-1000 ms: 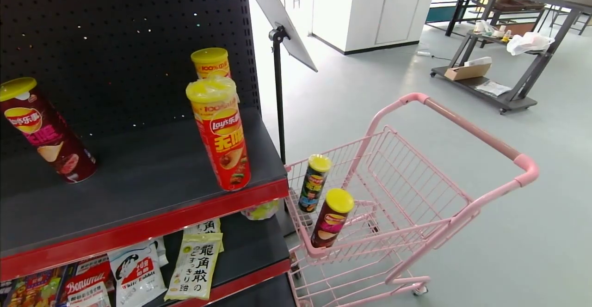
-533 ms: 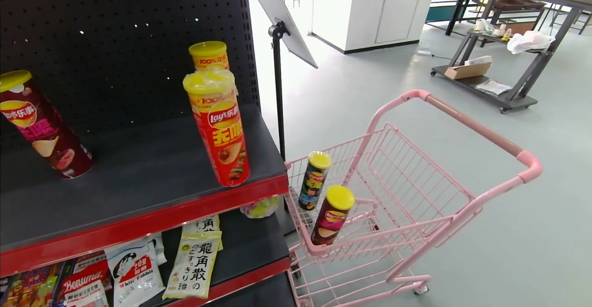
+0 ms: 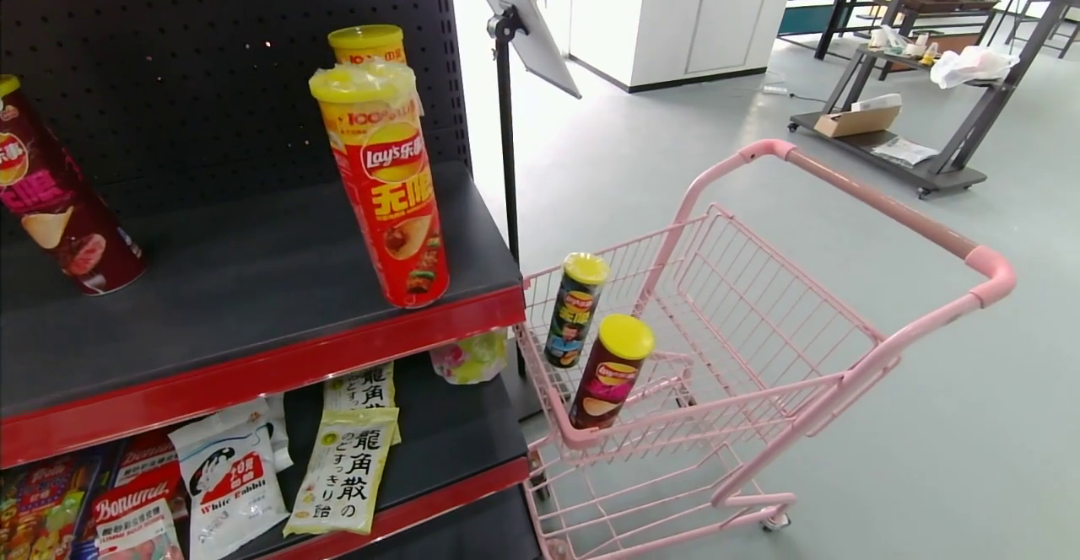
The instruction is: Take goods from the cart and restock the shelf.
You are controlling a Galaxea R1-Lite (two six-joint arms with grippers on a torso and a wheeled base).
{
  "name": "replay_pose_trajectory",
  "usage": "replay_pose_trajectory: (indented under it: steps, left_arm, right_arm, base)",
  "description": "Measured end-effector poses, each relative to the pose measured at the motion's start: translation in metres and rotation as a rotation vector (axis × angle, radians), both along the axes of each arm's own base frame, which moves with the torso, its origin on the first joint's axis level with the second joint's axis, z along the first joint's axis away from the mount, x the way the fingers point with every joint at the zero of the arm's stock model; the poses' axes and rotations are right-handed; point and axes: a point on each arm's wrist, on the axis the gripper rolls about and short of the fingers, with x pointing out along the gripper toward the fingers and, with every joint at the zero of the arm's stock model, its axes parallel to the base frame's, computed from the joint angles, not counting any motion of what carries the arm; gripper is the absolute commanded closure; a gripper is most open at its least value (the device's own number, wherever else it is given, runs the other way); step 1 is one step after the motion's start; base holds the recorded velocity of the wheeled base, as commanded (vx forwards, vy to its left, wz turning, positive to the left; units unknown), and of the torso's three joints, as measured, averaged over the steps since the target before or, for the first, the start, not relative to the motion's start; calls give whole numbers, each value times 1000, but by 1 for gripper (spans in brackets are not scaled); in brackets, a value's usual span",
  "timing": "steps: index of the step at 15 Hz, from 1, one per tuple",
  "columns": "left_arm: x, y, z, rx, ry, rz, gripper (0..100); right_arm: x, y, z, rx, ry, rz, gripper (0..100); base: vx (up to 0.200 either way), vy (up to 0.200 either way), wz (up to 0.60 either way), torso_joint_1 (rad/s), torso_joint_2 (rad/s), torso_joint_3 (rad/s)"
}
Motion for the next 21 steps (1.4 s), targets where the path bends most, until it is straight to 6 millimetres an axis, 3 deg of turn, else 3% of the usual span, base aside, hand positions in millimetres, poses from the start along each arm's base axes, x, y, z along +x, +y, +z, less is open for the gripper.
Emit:
replay_pose_trajectory:
  steps: [8,12,13,15,17,18,19,21]
  left_arm:
    - [0,0,0,2,1,0,0]
    - [0,0,0,2,0,-1,0]
    - [0,0,0,3,0,-1,0]
    - [0,0,0,3,0,-1,0]
    - [0,0,0,4,1,-1,0]
    - [0,0,0,4,0,-1,0]
    - [0,0,0,4,0,-1,0]
    - [0,0,0,4,0,-1,0]
  right_arm:
    - [0,0,0,-3,0,3,0]
    - [1,0,1,-5,20,14,0]
    - [1,0,9,-1,21,25,0]
    - [3,0,50,43,-4,52,0]
    - [23,2,104,69,14,128,0]
    - [44,4,124,74,39,179,0]
    - [71,7,141,80,68,231,0]
    - [128,16,153,94,149,327,0]
  base:
    - [0,0,0,-189,522,337]
    - [0,0,0,-43,133,90]
    - [0,0,0,0,0,0]
    - [0,0,0,0,0,0]
    - [0,0,0,0,0,0]
    - [0,0,0,0,0,0]
    - [0,0,0,0,0,0]
    - [0,0,0,0,0,0]
